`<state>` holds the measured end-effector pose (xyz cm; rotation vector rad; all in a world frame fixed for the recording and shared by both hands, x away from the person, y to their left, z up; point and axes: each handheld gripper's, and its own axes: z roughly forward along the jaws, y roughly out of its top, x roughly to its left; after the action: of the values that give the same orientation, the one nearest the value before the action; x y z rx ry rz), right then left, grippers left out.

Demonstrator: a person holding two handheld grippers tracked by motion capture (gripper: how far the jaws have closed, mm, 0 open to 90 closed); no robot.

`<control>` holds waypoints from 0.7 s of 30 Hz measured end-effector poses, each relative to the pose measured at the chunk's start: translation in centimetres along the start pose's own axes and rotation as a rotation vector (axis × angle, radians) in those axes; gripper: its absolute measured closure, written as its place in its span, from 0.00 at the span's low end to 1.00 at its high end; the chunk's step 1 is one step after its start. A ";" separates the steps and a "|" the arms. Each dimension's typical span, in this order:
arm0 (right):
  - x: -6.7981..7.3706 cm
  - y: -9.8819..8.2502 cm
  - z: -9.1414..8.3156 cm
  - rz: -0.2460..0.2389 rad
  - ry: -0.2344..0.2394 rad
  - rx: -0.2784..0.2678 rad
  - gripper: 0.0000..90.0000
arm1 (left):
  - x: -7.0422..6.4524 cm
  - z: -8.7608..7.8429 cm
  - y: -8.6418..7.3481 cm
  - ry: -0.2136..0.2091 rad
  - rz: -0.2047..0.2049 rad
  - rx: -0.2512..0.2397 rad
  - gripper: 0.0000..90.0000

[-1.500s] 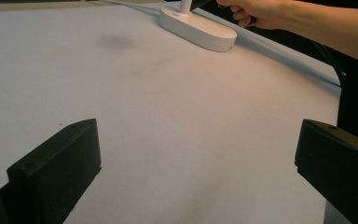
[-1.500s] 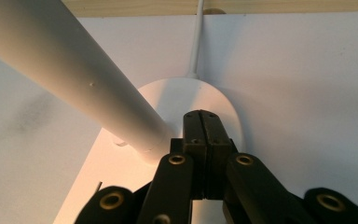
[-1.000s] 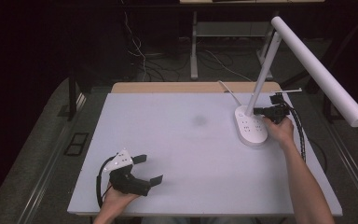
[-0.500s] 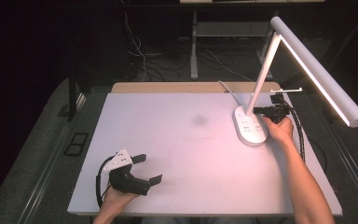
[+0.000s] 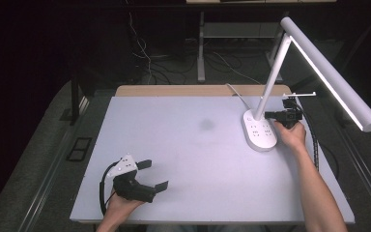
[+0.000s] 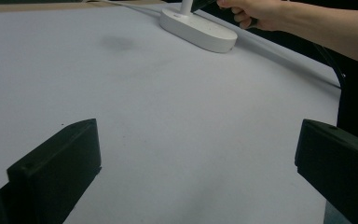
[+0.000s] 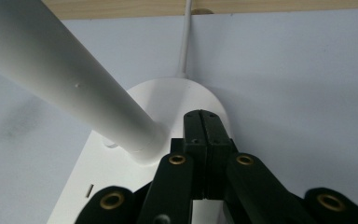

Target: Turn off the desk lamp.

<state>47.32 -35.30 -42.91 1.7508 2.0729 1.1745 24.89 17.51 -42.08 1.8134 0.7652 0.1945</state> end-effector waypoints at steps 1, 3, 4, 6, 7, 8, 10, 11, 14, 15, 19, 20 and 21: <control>0.0 0.0 0.0 0.003 -0.001 -0.003 1.00 | 0.0 0.0 0.0 -0.001 -0.001 -0.002 0.00; 0.0 -0.1 0.0 0.010 -0.002 -0.005 1.00 | -0.1 0.0 0.0 -0.002 0.001 0.000 0.00; 0.1 -0.1 0.0 -0.002 -0.007 -0.003 1.00 | -0.1 0.0 0.0 -0.003 0.003 0.000 0.00; 0.3 0.0 0.1 -0.015 -0.020 0.002 1.00 | 0.0 0.1 0.0 -0.002 -0.001 0.001 0.00; 0.5 0.0 0.0 -0.020 -0.029 0.007 1.00 | 0.0 0.1 0.0 -0.001 -0.001 0.000 0.00; 0.6 0.1 0.0 -0.031 -0.037 0.008 1.00 | 0.0 0.1 0.0 0.001 -0.004 -0.002 0.00; 0.8 0.2 0.0 -0.053 -0.054 0.017 1.00 | 0.1 0.1 0.0 0.000 -0.003 0.002 0.00; 0.9 0.2 0.0 -0.058 -0.057 0.020 1.00 | 0.1 0.1 0.0 0.000 -0.004 0.002 0.00; 0.9 0.1 0.1 -0.061 -0.066 0.025 1.00 | 0.0 0.1 0.0 -0.002 -0.002 0.001 0.00; 0.9 0.1 0.1 -0.061 -0.064 0.025 1.00 | 0.0 0.1 0.0 -0.003 0.002 0.004 0.00; 0.5 0.0 0.0 -0.028 -0.040 0.014 1.00 | 0.0 0.0 0.0 -0.002 0.001 -0.002 0.00; 0.5 0.0 0.0 -0.027 -0.033 0.011 1.00 | 0.0 0.0 0.0 0.000 -0.001 -0.003 0.00; 0.5 0.0 0.0 -0.011 -0.032 0.006 1.00 | 0.1 -0.1 0.0 0.000 -0.005 -0.004 0.00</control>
<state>47.18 -34.86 -42.73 1.7462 2.0675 1.1317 24.89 17.60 -42.10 1.8080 0.7688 0.1929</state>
